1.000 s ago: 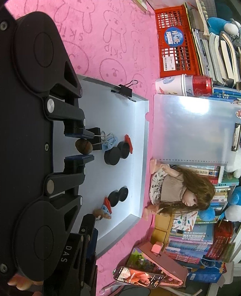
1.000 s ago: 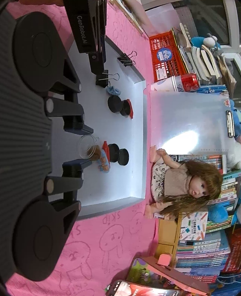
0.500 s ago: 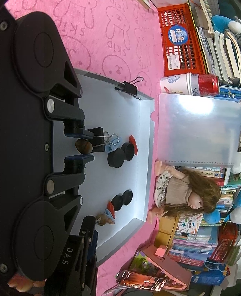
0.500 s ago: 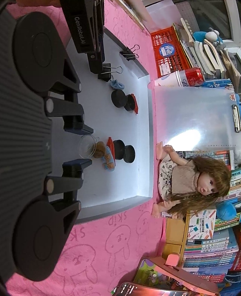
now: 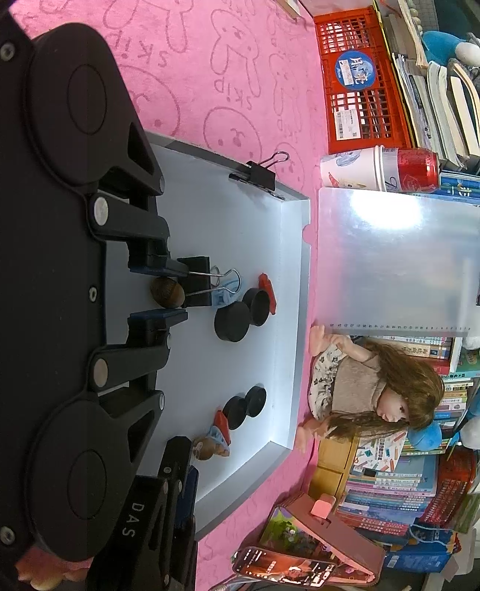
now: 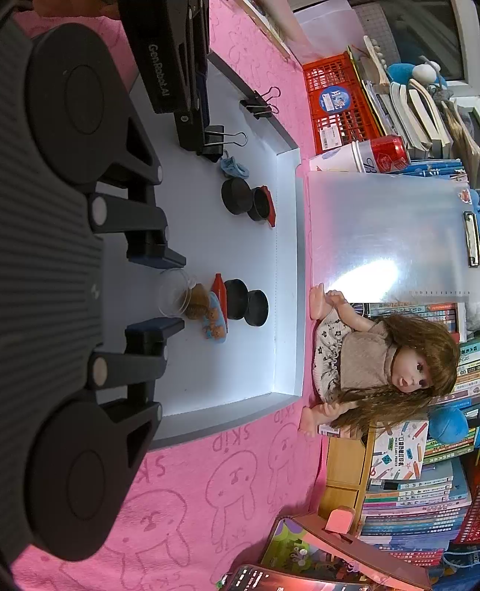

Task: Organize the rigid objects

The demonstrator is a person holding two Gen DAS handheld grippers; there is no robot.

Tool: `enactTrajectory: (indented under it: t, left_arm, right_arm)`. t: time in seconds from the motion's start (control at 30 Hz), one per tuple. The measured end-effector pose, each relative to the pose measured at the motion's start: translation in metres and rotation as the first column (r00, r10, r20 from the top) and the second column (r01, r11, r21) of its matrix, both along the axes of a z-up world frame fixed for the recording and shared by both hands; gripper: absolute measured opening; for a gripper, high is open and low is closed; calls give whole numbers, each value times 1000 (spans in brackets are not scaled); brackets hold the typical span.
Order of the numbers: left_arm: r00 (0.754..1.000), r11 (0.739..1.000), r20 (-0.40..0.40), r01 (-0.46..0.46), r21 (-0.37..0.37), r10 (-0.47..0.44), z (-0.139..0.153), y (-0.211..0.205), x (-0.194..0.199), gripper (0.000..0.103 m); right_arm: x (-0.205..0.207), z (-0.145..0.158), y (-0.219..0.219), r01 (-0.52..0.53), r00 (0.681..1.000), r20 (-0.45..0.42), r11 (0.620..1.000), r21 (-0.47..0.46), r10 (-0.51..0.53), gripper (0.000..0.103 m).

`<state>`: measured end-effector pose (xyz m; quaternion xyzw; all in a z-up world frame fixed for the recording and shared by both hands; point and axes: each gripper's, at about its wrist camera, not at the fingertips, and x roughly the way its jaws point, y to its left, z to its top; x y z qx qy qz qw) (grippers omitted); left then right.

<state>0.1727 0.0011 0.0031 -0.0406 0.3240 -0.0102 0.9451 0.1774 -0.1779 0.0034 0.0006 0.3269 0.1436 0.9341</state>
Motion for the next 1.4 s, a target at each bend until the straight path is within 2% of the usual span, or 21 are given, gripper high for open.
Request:
enactTrajectory:
  t: [0.47,0.53,0.73,0.8,0.93,1.23,1.4]
  left_arm:
    - [1000,1000,13,-1,25,0,-1,-3,0,18]
    - [1000,1000,15,-2,29,1,-1,-3,0,18]
    - [1000,1000,17,-1,28,1,-1,-3,-1,19]
    - [1000,1000,22,0,25,0,-2,-3,-2,22]
    - [1000,999,27,13,32,-14,-2,-5,-4,36]
    - [999,1000,40,19,17,-20,7,-4,-13,52]
    - [998,1000,57,19,7,-19,18,-3,-20,58]
  right_arm:
    - [-3,-1,4,4,1000,21,1000,-22,-3,38]
    - [-3,-2,5,5,1000,24,1000,-26,-5,48]
    - [-3,-2,5,4,1000,23,1000,-21,-3,55]
    - [-3,-2,5,2,1000,23,1000,-24,-1,57]
    - [-3,-1,8,0,1000,21,999,-38,0,66]
    - [-9,6,2,29,999,41,999,-45,-27,81]
    - [-15,16,0,35,997,74,998,-50,-32,85]
